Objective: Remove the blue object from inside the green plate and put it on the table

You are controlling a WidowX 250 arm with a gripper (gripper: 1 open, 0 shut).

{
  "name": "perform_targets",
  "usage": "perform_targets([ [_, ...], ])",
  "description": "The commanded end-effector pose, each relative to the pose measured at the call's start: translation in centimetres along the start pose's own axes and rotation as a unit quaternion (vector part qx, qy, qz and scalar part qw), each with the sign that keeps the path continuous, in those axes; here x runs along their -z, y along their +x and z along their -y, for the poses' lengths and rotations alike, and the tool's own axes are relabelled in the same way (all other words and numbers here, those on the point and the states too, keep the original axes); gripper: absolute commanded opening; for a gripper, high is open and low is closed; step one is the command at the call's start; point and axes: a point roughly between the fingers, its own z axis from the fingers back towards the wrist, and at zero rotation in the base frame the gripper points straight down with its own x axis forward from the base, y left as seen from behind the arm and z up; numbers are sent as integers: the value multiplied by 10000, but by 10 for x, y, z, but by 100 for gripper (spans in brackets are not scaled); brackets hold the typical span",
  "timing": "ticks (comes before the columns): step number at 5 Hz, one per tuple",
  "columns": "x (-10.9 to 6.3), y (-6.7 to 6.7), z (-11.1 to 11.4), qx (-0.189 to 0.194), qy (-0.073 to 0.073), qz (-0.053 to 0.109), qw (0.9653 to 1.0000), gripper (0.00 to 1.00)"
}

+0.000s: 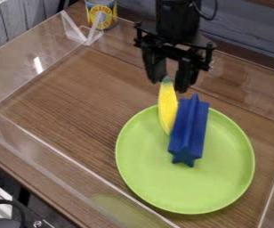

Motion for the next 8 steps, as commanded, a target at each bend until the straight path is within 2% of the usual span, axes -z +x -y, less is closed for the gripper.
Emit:
perform_targets([
  [1,-13,-3,-3,-2,-1,277,9996,100],
  [3,7,-10,9,-187,-30,327,9993,100],
  [4,3,-8,25,-124,-55,339,9993,100],
  [6,21,-20,44,157,-60,285,9995,100],
  [8,58,-37,50,131,8,347,9993,100],
])
